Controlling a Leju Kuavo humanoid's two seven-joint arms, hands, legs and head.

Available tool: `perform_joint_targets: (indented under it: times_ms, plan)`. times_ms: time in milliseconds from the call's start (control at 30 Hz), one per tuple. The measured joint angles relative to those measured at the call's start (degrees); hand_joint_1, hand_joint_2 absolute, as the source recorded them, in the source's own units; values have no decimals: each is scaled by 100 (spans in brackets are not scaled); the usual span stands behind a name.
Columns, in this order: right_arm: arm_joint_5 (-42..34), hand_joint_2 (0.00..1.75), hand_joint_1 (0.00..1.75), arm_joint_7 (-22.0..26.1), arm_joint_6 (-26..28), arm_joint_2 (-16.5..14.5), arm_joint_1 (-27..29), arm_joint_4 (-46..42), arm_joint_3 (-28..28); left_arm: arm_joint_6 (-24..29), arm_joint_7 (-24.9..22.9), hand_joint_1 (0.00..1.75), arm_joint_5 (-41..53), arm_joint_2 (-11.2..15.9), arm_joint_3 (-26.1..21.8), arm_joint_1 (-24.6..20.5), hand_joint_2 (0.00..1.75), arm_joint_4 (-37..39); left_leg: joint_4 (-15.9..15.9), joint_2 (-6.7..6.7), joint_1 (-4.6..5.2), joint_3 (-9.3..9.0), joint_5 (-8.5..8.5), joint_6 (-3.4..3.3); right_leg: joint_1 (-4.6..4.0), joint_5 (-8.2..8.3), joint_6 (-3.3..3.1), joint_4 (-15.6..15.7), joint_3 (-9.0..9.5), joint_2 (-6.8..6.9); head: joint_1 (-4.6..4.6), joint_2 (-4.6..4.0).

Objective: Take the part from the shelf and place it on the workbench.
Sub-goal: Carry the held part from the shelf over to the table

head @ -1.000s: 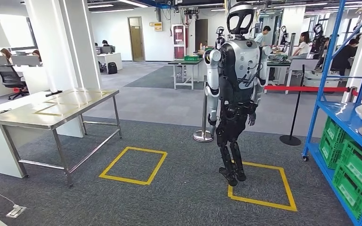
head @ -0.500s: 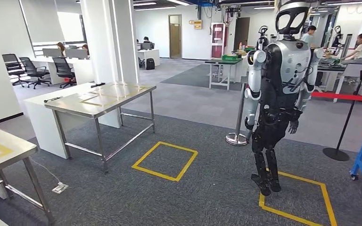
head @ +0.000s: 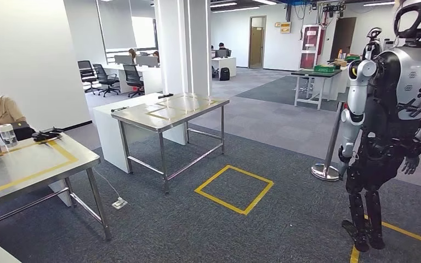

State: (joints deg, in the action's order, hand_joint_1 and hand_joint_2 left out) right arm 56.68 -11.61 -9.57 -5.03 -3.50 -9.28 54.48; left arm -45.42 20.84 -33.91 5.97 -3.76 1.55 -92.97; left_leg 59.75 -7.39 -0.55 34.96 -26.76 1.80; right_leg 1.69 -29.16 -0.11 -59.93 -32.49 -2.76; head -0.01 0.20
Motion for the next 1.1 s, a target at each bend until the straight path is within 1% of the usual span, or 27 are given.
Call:
perform_joint_targets:
  times_ms: [33, 100, 167, 200, 233, 267, 333, 367, 400, 467, 500, 567, 600, 633, 667, 700, 733, 767, 800, 833, 867, 900, 933, 967, 1000, 1033, 1100]
  plan:
    - [7, 0, 0, -24, 5, 6, 3, -1, 1, 0, 5, 175, -19, 26, 3, 5, 175, -6, 134, 175, 9, 62, -86, 26, 3, 9, -45, 17, 18, 79, -11, 0]
    - [31, 0, 0, -38, -20, 22, 30, -1, 1, 3, 10, 175, -55, 55, 11, 29, 175, -40, 744, 578, 20, 350, -426, 65, -14, 6, -109, 33, 31, 241, -33, 0]
    - [58, 0, 0, -39, -71, 42, 55, -1, 1, 15, 3, 175, -72, 58, 19, 105, 175, -92, 1419, 695, 5, 681, -700, 88, -37, -15, -137, 32, 36, 415, -34, 0]
    - [72, 0, 0, -39, -89, 51, 57, -1, 1, 24, -3, 175, -74, 59, 20, 151, 175, -120, 1528, 706, 3, 733, -690, 86, -44, -27, -142, 31, 43, 500, -35, 0]
    - [86, 0, 0, -39, -96, 57, 54, -1, 1, 34, -9, 175, -74, 59, 20, 188, 175, -148, 1442, 716, 4, 684, -589, 77, -51, -39, -142, 31, 55, 579, -37, 0]
    - [104, 0, 0, -39, -97, 58, 49, -1, 1, 47, -15, 175, -74, 59, 20, 211, 175, -180, 1121, 759, 10, 511, -401, 54, -58, -57, -137, 31, 79, 661, -39, 0]
    - [146, 0, 0, -38, -96, 59, 41, -1, 1, 82, -16, 175, -68, 58, 13, 226, 175, -248, 349, 1012, 61, 105, -106, -31, -80, -102, -104, 30, 138, 807, -40, 0]
    - [176, 0, 0, -37, -95, 61, 35, -1, 1, 106, -12, 175, -58, 56, 6, 232, 175, -286, 83, 1104, 92, -37, -28, -79, -91, -122, -75, 32, 164, 873, -38, 0]
    - [205, 0, 0, -37, -95, 62, 27, -1, 1, 133, -6, 175, -47, 54, -7, 243, 175, -318, -18, 1148, 119, -87, -21, -119, -98, -137, -46, 36, 182, 931, -36, 0]
    - [262, 0, 0, -39, -100, 66, -3, -1, -1, 184, 15, 175, -24, 52, -37, 313, 175, -391, -44, 1007, 122, -95, -6, -179, -103, -159, 19, 67, 231, 1044, -30, 0]
    - [285, 0, 0, -45, -106, 69, -19, -1, -3, 208, 29, 175, -15, 47, -50, 365, 175, -432, -76, 940, 104, -112, 9, -207, -97, -183, 55, 58, 251, 995, -24, 0]
    - [324, 0, 0, -33, -123, 80, -39, -1, -10, 242, 59, 175, 11, 26, -61, 440, 175, -514, -141, 809, 51, -161, 45, -270, -83, -375, 114, -221, 159, 682, -9, 0]
    - [334, 0, 0, -22, -132, 89, -34, -1, -13, 253, 78, 175, 36, 10, -61, 456, 175, -537, -152, 745, 40, -159, 53, -289, -72, -536, 130, -536, 13, 485, 4, 0]
    - [328, 0, 0, -6, -131, 96, -23, -1, -14, 257, 96, 175, 68, -5, -60, 460, 175, -547, -151, 671, 33, -153, 56, -306, -69, -707, 136, -914, -179, 370, 13, 0]
    - [285, 0, 0, -2, -110, 100, -8, -1, -14, 256, 120, 175, 102, -17, -54, 465, 175, -545, -147, 590, 32, -148, 57, -312, -68, -818, 143, -1252, -367, 321, 23, 0]
    - [206, 0, 0, -5, -71, 97, 3, -1, -8, 255, 149, 175, 124, -15, -34, 464, 175, -535, -139, 508, 31, -145, 55, -312, -66, -827, 148, -1444, -495, 303, 25, 0]
    - [92, 0, 0, -10, -15, 88, 9, -1, 11, 249, 173, 175, 116, 7, 9, 440, 175, -512, -127, 425, 27, -144, 51, -307, -61, -723, 151, -1430, -529, 292, 26, 0]
    - [-52, 0, 0, -14, 59, 68, 12, -1, 52, 240, 185, 175, 80, 45, 90, 362, 175, -456, -108, 335, 20, -141, 46, -296, -52, -517, 154, -1195, -459, 264, 28, 0]
    - [-179, 0, 0, -13, 135, 37, 12, -1, 119, 232, 168, 175, 36, 86, 203, 224, 175, -356, -80, 242, 11, -131, 37, -275, -33, -286, 160, -822, -320, 182, 29, 0]
    - [-269, 0, 0, -9, 203, -7, 12, 0, 196, 228, 128, 175, 5, 117, 328, 34, 175, -228, -40, 146, 11, -106, 27, -239, -16, -134, 166, -458, -180, 50, 30, 0]
    - [-312, 0, 0, 13, 258, -62, 12, 2, 266, 241, 78, 175, 18, 130, 443, -164, 175, -90, -11, 47, 8, -72, 23, -197, -1, -42, 162, -191, -75, -61, 31, 0]
    - [-292, 0, 0, 37, 291, -121, 11, 3, 314, 269, 37, 175, 58, 126, 517, -309, 175, 20, 1, -29, 8, -28, 23, -148, 4, -28, 147, -60, -28, -141, 30, 1]
    - [-241, 0, 0, 61, 302, -177, 10, 5, 337, 298, 21, 175, 101, 122, 544, -386, 175, 85, -4, -90, 6, 4, 31, -99, -5, -54, 119, -37, -15, -157, 28, 1]
    - [-180, 0, 0, 76, 305, -219, 10, 6, 342, 321, 23, 175, 135, 131, 521, -383, 175, 115, -26, -133, -3, 19, 44, -56, 0, -40, 76, -35, -10, -112, 26, 1]
    - [-128, 0, 0, 69, 302, -250, 7, 5, 342, 311, 41, 175, 137, 150, 452, -325, 175, 119, -26, -86, -4, 25, 44, -21, 5, -26, 32, -24, -1, -72, 23, 1]
    - [-98, 0, 0, 60, 291, -267, 6, 5, 342, 265, 64, 175, 117, 186, 346, -246, 175, 112, 37, 56, 4, 44, 1, 8, 12, -14, -15, -11, 10, -36, 9, 1]
    - [-72, 0, 0, 47, 269, -277, 16, 4, 344, 116, 95, 175, 60, 244, 90, -90, 175, 90, 489, 462, 20, 248, -265, 50, 8, -4, -84, 7, 14, 54, -16, 1]
